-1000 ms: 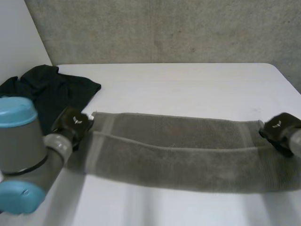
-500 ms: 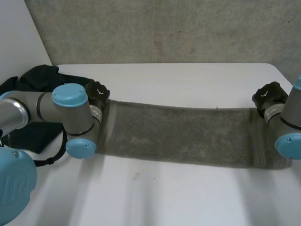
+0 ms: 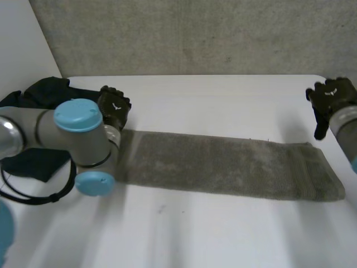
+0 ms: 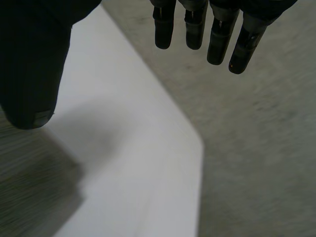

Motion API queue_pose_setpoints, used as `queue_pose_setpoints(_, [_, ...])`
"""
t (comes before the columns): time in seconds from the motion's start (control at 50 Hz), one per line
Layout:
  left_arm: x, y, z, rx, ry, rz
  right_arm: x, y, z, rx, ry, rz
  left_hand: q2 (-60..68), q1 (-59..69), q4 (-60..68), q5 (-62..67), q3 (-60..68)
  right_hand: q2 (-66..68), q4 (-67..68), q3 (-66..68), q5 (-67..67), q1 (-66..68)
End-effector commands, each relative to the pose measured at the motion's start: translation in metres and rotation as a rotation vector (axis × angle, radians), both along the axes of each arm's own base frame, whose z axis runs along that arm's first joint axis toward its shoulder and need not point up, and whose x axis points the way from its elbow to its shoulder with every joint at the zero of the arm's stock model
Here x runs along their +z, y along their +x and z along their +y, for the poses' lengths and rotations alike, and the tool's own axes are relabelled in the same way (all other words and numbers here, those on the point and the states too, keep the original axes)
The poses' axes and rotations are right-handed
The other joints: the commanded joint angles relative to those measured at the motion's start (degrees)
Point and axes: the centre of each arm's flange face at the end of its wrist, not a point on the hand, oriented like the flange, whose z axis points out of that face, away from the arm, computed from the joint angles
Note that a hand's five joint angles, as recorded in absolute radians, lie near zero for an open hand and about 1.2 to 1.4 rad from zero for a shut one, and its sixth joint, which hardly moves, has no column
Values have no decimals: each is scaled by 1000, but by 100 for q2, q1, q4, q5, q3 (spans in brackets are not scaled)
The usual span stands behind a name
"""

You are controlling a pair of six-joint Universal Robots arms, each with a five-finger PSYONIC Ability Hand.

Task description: Fold the laundry.

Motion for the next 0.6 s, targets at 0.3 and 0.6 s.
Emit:
queue_pose_setpoints(0.3, [14, 26, 78, -70, 194, 293, -75, -53, 79, 52, 336, -193, -140, -100, -149, -253, -176, 2107, 2028, 2135, 1994, 2213])
queue_pose_setpoints(0.6, [11, 29, 77, -59, 202, 290, -90, -74, 60, -15, 286, -178, -140, -100, -149, -253, -176, 6777, 6698, 6806, 6664, 6883])
